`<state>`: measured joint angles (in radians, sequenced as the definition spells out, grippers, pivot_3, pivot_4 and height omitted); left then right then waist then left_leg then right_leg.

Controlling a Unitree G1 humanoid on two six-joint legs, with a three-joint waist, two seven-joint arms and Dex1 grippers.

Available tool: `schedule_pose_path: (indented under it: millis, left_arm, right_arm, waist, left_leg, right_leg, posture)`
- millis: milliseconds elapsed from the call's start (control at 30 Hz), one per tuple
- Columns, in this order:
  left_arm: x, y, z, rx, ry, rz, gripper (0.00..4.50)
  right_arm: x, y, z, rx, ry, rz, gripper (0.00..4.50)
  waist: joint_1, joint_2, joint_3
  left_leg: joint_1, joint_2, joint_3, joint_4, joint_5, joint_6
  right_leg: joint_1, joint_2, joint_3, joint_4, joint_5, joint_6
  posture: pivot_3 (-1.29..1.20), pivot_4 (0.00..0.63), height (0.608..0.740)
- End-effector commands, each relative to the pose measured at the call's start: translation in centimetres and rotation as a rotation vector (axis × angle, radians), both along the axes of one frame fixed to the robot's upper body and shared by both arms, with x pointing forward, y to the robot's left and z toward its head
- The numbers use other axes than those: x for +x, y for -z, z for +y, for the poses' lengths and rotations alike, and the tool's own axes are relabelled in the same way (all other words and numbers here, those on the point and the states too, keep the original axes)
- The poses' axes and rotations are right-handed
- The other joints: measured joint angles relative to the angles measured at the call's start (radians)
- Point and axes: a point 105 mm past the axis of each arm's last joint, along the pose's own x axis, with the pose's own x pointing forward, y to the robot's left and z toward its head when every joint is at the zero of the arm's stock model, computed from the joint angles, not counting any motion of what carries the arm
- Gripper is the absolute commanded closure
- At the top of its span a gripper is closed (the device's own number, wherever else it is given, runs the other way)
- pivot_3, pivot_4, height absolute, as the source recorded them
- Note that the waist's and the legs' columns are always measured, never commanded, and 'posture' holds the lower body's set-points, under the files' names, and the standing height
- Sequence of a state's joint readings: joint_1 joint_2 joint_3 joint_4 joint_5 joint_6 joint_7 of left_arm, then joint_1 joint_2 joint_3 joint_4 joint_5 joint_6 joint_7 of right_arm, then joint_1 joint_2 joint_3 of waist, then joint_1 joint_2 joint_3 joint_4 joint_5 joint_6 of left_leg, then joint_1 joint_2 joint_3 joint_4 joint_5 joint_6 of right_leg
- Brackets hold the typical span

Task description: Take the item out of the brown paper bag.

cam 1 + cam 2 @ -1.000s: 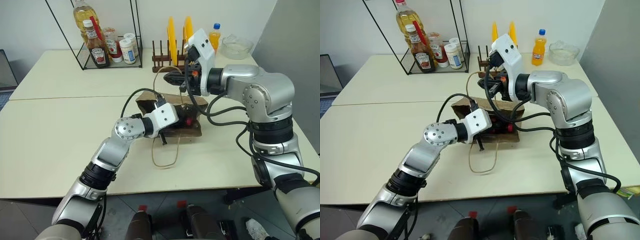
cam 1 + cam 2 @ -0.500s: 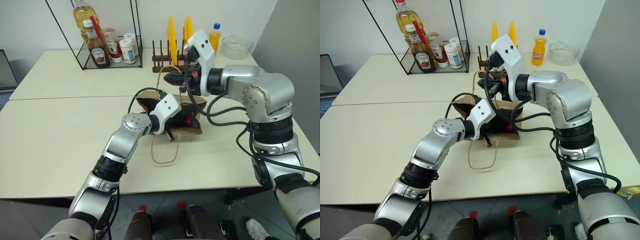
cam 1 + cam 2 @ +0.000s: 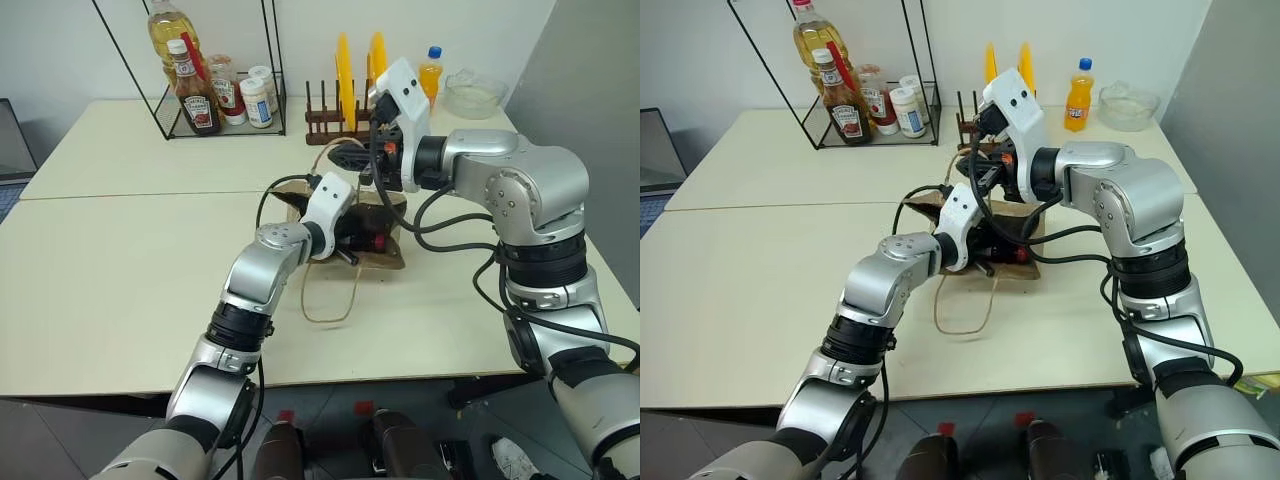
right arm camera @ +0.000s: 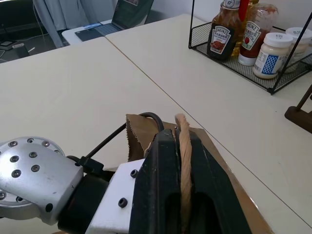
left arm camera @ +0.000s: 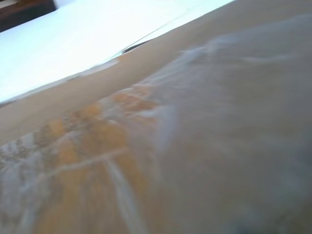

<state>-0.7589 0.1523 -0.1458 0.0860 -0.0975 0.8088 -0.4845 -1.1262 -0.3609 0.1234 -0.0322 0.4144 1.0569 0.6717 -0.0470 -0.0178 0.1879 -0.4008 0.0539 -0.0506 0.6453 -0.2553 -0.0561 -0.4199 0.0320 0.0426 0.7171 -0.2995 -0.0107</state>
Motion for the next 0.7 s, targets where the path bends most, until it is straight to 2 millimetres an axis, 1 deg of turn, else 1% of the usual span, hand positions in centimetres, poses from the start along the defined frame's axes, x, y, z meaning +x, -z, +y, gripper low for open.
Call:
schedule_pose_path:
  millis: [33, 267, 333, 400, 433, 600, 700]
  left_arm:
    - [0.4, -1.0, 0.0, -0.035, -0.040, -0.007, 4.49]
    - [0.6, -1.5, 0.1, -0.021, -0.042, -0.059, 4.49]
    - [0.7, -1.7, 0.1, 0.036, -0.030, -0.120, 4.49]
    - [0.8, -1.8, 0.3, 0.175, -0.001, -0.252, 4.49]
    - [0.8, -1.7, 0.3, 0.200, 0.009, -0.279, 4.49]
    - [0.9, -2.0, -0.2, 0.200, 0.019, -0.341, 4.49]
    - [1.0, -2.0, -0.3, 0.235, 0.026, -0.380, 4.49]
  right_arm:
    - [-0.4, -1.2, 0.2, 0.015, -0.014, -0.058, 4.50]
    - [-0.4, -1.2, 0.2, 0.014, -0.011, -0.059, 4.50]
    - [-0.4, -1.2, 0.2, 0.014, -0.011, -0.058, 4.50]
    - [-0.5, -1.2, 0.2, 0.014, -0.011, -0.059, 4.50]
    - [-0.5, -1.1, 0.2, 0.014, -0.011, -0.059, 4.50]
    - [-0.5, -1.0, 0.2, 0.008, -0.011, -0.059, 4.50]
    - [-0.5, -1.0, 0.2, 0.007, -0.013, -0.059, 4.50]
  waist:
    - [0.000, 0.000, 0.000]
    - [0.000, 0.000, 0.000]
    - [0.000, 0.000, 0.000]
    - [0.000, 0.000, 0.000]
    - [0.000, 0.000, 0.000]
    - [0.006, 0.000, 0.000]
    - [0.006, 0.000, 0.000]
  left_leg:
    - [0.000, 0.000, 0.000, 0.000, 0.000, 0.000]
    - [0.000, 0.000, 0.000, 0.000, 0.001, -0.001]
    - [0.000, 0.000, 0.000, 0.000, 0.001, -0.002]
    - [0.000, 0.000, 0.000, 0.000, 0.002, -0.003]
    - [0.000, 0.000, 0.000, 0.000, 0.002, -0.003]
    - [0.000, -0.002, 0.000, 0.000, 0.003, -0.004]
    - [0.000, -0.005, 0.000, -0.001, 0.002, -0.004]
  right_leg:
    - [0.000, 0.000, 0.000, 0.000, 0.000, 0.000]
    - [0.000, 0.000, 0.000, 0.000, 0.000, 0.000]
    - [0.000, 0.000, 0.000, 0.000, 0.000, 0.000]
    - [0.000, 0.000, 0.000, 0.000, 0.000, 0.000]
    - [0.000, 0.000, 0.000, 0.000, 0.000, 0.000]
    - [0.000, -0.002, 0.000, 0.000, 0.000, 0.000]
    - [0.000, -0.004, 0.001, 0.000, 0.000, 0.001]
  posture:
    - [0.00, 0.150, 0.740]
    - [0.00, 0.150, 0.740]
    - [0.00, 0.150, 0.740]
    - [0.00, 0.150, 0.740]
    - [0.00, 0.150, 0.740]
    - [0.00, 0.150, 0.740]
    - [0.00, 0.150, 0.740]
